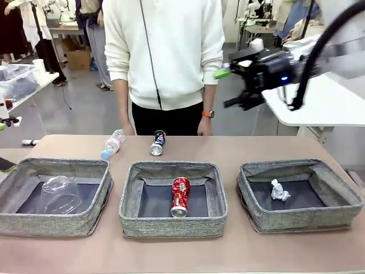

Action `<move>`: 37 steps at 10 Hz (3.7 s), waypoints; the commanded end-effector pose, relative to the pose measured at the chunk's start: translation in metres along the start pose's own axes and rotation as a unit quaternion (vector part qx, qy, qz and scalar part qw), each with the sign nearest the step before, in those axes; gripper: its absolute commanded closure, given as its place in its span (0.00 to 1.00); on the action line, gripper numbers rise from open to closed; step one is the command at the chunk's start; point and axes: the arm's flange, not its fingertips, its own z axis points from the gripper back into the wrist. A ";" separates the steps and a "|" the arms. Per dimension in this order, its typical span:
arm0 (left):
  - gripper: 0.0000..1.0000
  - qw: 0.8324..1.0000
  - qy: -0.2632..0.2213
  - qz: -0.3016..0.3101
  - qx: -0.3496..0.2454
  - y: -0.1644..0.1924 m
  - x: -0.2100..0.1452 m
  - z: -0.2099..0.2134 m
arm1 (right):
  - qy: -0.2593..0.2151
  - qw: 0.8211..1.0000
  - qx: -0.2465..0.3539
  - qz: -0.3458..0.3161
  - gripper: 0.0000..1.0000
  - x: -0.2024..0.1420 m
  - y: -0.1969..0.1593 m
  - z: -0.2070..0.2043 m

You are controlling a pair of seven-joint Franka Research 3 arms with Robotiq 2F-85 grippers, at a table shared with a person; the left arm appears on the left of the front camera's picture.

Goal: Sort the waste into the appropriate baskets.
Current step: Place the picked waste into the Fabric basket indicated by the person, then pick up the waste item pointed out by the person.

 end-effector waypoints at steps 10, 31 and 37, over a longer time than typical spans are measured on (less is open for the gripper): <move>0.00 0.970 -0.241 -0.007 0.017 0.035 0.051 0.047 | 0.049 0.997 0.001 -0.060 0.00 -0.178 -0.071 0.132; 0.00 0.971 -0.239 -0.013 0.025 0.040 0.046 0.047 | 0.051 0.997 0.011 -0.048 0.00 -0.169 -0.083 0.130; 0.00 0.970 -0.241 -0.009 0.021 0.043 0.048 0.049 | 0.051 0.997 0.011 -0.048 0.00 -0.169 -0.083 0.130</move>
